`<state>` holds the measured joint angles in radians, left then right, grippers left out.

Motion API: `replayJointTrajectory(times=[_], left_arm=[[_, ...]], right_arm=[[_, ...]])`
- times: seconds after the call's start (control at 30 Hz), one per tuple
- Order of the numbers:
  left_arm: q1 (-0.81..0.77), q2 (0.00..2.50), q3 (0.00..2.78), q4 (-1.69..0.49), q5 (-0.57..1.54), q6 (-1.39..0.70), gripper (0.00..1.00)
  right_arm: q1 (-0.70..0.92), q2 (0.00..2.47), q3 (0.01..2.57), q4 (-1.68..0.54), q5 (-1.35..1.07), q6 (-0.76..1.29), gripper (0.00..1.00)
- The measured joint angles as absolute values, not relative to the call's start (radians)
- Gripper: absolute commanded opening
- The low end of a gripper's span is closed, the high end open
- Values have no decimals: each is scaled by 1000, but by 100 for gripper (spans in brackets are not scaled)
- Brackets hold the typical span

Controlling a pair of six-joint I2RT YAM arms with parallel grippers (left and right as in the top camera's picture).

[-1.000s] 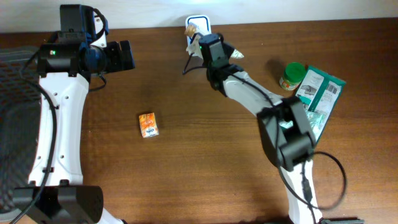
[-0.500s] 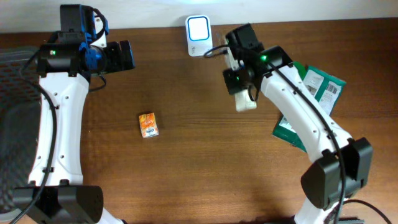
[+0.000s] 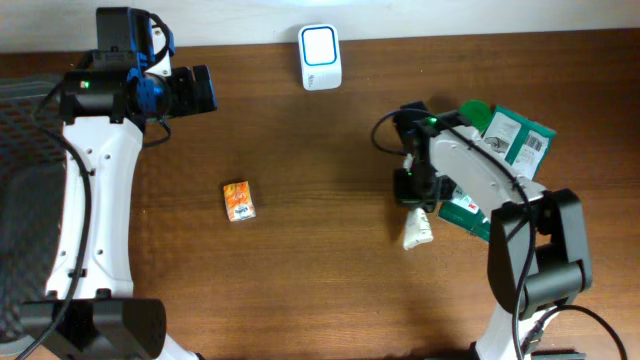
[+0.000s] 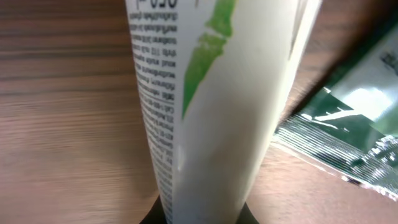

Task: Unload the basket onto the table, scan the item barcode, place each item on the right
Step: 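Carry the tube right and lay it beside the green packet, then reach the right gripper to the orange packet and grasp it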

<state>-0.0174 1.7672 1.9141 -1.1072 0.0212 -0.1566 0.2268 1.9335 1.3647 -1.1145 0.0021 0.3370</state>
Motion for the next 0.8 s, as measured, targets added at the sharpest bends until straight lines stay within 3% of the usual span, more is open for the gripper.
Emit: replayJointTrajectory(times=[0.23, 0.4, 0.6, 0.8], left_arm=[[-17, 1767, 1914, -1107, 22, -157, 99], [-17, 1767, 1914, -1107, 22, -157, 99], [-17, 1767, 1914, -1107, 21, -157, 99], [-17, 1767, 1914, -1108, 21, -157, 99]], right_arm=[[159, 1934, 1332, -1150, 2, 304, 38], [123, 1934, 1367, -1207, 2, 271, 47], [139, 1931, 1608, -1279, -16, 237, 49], [246, 1929, 1711, -1114, -217, 229, 49]])
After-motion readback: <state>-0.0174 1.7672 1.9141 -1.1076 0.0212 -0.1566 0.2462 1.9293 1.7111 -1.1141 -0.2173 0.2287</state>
